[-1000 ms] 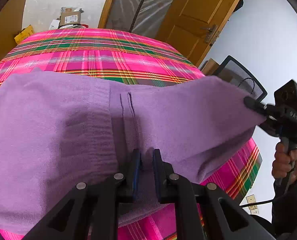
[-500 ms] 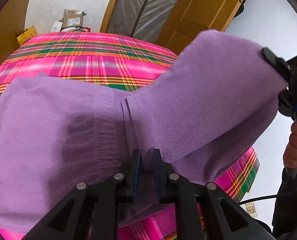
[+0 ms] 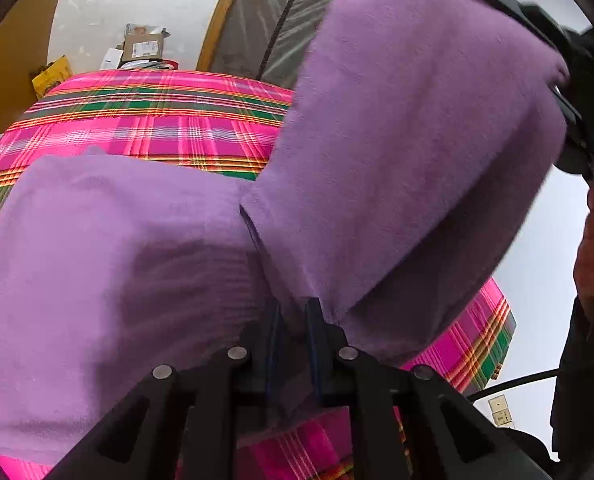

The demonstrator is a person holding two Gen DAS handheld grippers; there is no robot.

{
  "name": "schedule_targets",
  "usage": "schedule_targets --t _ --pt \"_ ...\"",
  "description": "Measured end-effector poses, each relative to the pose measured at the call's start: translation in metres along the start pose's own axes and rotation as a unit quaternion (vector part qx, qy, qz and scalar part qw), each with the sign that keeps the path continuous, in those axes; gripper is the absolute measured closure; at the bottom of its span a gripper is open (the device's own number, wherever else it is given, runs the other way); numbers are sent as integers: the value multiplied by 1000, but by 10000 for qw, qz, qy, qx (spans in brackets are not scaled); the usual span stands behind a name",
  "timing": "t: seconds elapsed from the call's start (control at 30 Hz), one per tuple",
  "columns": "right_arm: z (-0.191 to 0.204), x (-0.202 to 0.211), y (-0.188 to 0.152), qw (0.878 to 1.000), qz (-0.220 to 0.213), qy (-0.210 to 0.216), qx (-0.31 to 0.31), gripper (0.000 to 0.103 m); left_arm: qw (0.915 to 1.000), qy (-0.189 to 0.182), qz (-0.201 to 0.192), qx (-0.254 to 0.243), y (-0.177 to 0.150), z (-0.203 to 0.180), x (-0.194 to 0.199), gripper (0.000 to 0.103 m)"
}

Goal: Fold clothes
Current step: 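Lift the held fleece edge and fold it over onto the fleece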

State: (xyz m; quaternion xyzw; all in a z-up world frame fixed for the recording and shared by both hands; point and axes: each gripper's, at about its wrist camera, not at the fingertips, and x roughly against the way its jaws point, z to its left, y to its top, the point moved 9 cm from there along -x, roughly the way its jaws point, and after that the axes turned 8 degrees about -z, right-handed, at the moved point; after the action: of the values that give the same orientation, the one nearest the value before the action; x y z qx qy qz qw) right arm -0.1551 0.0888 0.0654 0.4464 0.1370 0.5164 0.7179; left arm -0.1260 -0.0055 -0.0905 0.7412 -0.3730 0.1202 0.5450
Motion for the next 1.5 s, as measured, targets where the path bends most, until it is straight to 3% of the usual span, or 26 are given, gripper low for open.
schedule_targets --t 0.27,0.63,1.03,1.13,1.2,1.33,1.5 --pt "25 -39 -3 9993 275 167 174 90 9989 64 -315 331 7 29 28 91" --pt "55 -115 -32 9934 1008 358 407 90 9906 567 -791 965 10 92 76 91" --pt "52 -203 -86 9806 1898 155 473 86 9821 900 -1002 1316 -7 128 117 91" --pt "44 -221 -101 9756 2162 92 362 81 9795 1003 -1021 1418 -9 143 121 91" --pt "41 -229 -113 9720 2332 108 248 74 9779 1060 -1019 1486 -13 151 126 91" --pt "49 -226 -122 9693 2432 282 247 72 9749 1154 -1041 1592 -16 162 134 91" --pt "56 -201 -109 9757 2114 413 411 72 9716 1187 -1140 1703 -14 168 143 90"
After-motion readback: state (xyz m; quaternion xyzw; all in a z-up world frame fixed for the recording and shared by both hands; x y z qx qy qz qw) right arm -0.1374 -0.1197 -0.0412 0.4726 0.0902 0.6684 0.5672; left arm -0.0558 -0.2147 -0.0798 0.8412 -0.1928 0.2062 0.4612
